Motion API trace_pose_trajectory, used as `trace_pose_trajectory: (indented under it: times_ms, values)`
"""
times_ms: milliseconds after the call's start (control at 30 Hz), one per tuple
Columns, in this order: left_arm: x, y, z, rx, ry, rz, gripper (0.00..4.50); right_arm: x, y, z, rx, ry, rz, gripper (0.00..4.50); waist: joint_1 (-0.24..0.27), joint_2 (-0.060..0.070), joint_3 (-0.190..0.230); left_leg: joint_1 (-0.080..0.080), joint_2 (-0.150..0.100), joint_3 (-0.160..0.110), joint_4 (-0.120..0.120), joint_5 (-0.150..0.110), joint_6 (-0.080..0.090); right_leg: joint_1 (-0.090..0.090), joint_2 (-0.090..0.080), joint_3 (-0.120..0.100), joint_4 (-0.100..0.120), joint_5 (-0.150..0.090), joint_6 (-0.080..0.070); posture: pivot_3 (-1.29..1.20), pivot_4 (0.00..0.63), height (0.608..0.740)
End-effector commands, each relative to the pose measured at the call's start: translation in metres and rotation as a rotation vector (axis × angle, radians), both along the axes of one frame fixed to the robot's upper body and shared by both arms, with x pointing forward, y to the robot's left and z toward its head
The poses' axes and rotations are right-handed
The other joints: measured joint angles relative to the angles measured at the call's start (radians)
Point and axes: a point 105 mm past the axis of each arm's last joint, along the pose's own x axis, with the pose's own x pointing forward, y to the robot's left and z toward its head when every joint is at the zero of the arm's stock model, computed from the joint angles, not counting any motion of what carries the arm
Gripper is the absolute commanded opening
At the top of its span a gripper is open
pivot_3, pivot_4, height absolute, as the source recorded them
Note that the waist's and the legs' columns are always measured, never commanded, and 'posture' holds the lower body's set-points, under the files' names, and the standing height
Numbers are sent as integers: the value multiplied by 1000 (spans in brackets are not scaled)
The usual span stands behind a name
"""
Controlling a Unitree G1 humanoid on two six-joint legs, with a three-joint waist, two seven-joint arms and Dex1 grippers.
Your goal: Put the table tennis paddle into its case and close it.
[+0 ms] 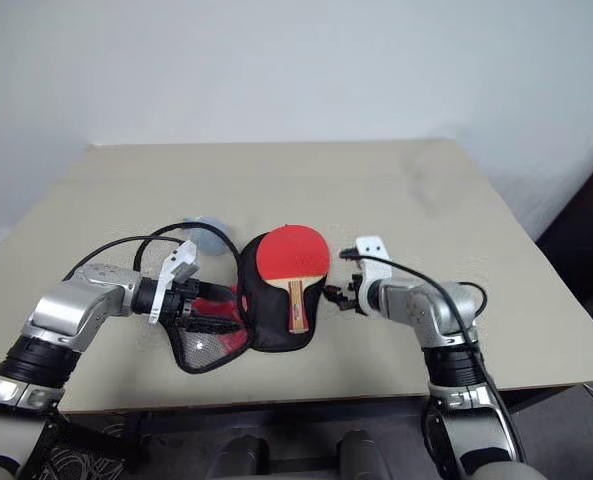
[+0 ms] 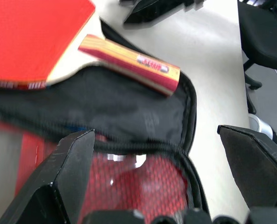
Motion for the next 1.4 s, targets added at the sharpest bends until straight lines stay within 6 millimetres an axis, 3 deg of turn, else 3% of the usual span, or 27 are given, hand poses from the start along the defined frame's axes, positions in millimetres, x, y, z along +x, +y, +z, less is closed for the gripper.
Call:
trace_pose_trajectory:
  times_ms: [33,267,533,633,1000,1167,1400]
  values:
    - [7,3,14,-13,-57,15,4500,-4,21,5,55,-11,60,4484,2,0,0,0,0,0,0,0,0,0,0,0,1,0,0,0,0,740]
    - [7,5,15,-10,-60,22,4500,-6,31,8,58,-35,93,4484,6,-1,0,0,0,0,3,-1,-2,1,0,0,1,0,0,0,0,740]
    - [7,4,15,-15,-67,36,4500,-11,27,-17,-111,-52,135,4484,6,-3,-1,1,0,0,4,-2,-4,1,-1,-1,1,0,0,0,0,740]
    - [8,5,15,-14,-68,42,4500,-12,30,-18,-99,-46,136,3925,6,-5,-2,1,0,0,4,-2,-4,2,-1,-1,1,0,0,0,0,740]
    - [9,6,15,-6,-72,53,4500,-3,25,-13,-55,-48,89,162,6,-6,-3,1,0,0,4,-2,-4,4,-1,-1,1,0,0,0,0,740]
    - [9,6,15,-6,-74,54,4500,8,7,-10,-61,-67,4,20,11,-6,-3,1,0,0,6,-3,-4,4,-1,-2,0,0,0,0,0,740]
    - [8,6,14,-6,-70,46,4500,30,-41,-5,-98,-70,-189,20,37,-6,-2,1,0,0,7,-3,-4,6,-2,-2,-1,0,0,0,0,740]
